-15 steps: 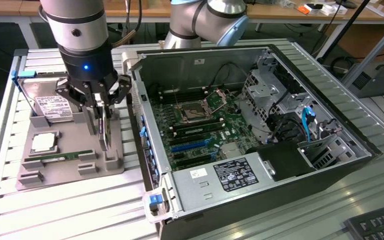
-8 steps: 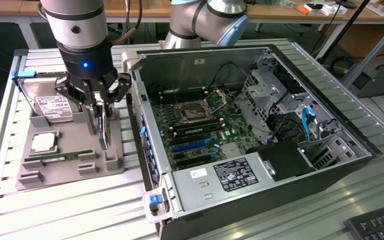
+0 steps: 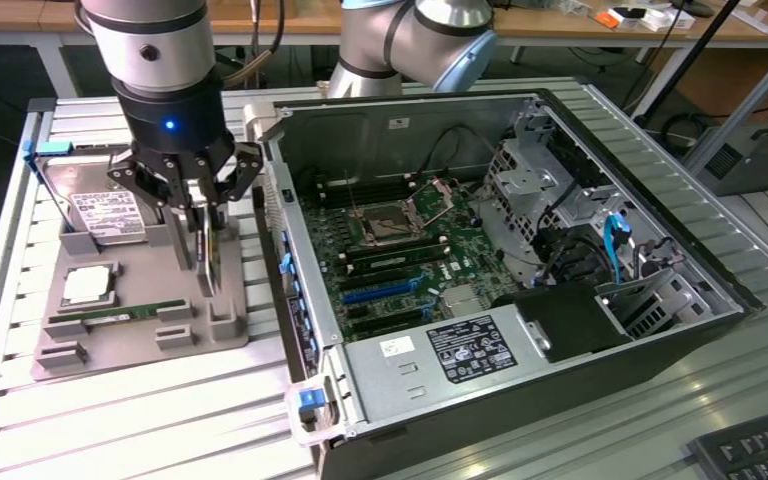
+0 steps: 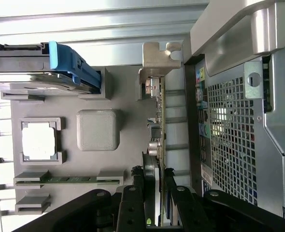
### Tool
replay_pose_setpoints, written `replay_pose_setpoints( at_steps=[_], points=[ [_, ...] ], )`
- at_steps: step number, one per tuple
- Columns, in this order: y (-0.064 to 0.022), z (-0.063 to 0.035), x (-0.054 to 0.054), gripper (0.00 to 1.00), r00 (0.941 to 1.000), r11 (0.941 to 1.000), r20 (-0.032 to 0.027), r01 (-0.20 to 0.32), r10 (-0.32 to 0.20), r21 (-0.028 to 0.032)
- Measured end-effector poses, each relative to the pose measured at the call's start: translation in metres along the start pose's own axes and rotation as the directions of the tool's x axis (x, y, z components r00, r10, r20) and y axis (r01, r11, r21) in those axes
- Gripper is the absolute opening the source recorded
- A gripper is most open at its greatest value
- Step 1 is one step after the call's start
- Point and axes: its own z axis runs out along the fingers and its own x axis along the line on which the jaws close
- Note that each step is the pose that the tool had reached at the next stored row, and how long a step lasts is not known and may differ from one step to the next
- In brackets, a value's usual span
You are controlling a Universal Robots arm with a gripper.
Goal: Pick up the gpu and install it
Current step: 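Pick up the gpu and move the gpu toward the slot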
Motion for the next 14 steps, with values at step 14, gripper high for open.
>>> replay_pose_setpoints(
  at_steps=[14],
  points=[
    [0.0001,-0.0097,-0.0002,0.27,1.0,1.0,0.0,0.0,0.0,-0.0012]
  ],
)
